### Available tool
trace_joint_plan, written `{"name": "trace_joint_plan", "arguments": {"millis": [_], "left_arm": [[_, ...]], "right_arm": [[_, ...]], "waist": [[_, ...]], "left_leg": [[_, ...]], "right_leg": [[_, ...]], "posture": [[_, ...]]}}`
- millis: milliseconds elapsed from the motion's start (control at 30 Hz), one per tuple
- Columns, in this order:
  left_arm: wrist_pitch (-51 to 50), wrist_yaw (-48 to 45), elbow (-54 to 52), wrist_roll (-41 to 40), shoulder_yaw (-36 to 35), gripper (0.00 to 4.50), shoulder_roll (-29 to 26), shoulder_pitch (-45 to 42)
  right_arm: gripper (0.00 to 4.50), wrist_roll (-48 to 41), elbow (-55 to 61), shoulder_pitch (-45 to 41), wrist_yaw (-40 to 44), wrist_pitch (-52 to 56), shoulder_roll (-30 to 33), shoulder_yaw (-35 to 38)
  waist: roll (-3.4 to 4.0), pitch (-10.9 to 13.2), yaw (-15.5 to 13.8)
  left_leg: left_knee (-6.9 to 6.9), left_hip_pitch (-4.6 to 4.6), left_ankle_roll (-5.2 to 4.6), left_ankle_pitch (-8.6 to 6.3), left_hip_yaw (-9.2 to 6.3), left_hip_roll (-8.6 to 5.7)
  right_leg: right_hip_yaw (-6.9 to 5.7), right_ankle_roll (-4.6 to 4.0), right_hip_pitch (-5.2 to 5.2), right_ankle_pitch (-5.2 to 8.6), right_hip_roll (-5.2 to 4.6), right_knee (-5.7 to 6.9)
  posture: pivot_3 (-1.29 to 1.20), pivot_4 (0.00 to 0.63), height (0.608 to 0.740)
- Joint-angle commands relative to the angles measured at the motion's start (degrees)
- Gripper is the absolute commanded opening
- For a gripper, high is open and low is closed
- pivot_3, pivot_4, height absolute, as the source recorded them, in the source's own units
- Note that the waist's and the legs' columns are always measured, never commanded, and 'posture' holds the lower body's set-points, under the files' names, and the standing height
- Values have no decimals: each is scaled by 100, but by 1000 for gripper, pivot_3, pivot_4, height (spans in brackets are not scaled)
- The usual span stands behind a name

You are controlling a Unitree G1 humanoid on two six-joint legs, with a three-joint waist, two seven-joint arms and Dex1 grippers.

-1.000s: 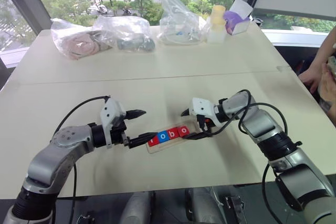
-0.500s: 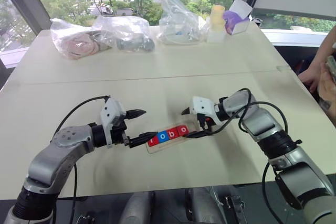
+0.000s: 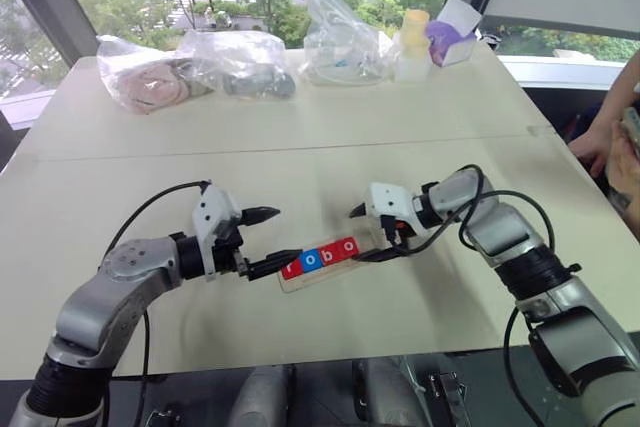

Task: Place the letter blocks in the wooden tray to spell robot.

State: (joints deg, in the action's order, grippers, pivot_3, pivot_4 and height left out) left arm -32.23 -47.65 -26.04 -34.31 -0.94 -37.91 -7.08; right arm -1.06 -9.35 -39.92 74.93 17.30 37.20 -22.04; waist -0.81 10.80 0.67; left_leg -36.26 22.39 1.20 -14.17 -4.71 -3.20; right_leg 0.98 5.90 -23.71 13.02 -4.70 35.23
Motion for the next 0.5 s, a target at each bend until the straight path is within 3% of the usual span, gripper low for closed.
{"name": "trace_joint_plan", "arguments": {"millis": [33, 233, 367, 500], "left_arm": [[38, -2, -157, -24, -45, 4500, 6, -25], [80, -24, -116, -3, -14, 4500, 29, -17], [125, -129, 7, 28, 73, 4500, 61, -111], [160, -233, 130, 67, 131, 4500, 73, -231]], "right_arm": [[4469, -406, 482, -60, -45, 392, 332, 722], [4469, -867, 951, 450, -432, 1171, 1003, 1784], [4469, -929, 1092, 830, -1265, 1891, 1027, 2398], [4469, -858, 1210, 1153, -1918, 2230, 942, 2517]], "waist": [[0, 0, -3], [-1, 0, -18], [0, 0, 0], [0, 0, -5]], "left_leg": [[0, 0, 0, 0, 0, 0], [1, 2, 0, 0, -1, 0], [1, 2, -1, 0, 2, 1], [0, 1, -1, 0, 4, 1]], "right_leg": [[0, 0, 0, 0, 0, 0], [-1, -6, 2, 4, -2, -3], [2, -15, 0, 8, -2, -1], [4, -17, 0, 9, -2, 1]], "posture": [[0, 150, 740], [0, 150, 740], [0, 150, 740], [0, 150, 740]]}}
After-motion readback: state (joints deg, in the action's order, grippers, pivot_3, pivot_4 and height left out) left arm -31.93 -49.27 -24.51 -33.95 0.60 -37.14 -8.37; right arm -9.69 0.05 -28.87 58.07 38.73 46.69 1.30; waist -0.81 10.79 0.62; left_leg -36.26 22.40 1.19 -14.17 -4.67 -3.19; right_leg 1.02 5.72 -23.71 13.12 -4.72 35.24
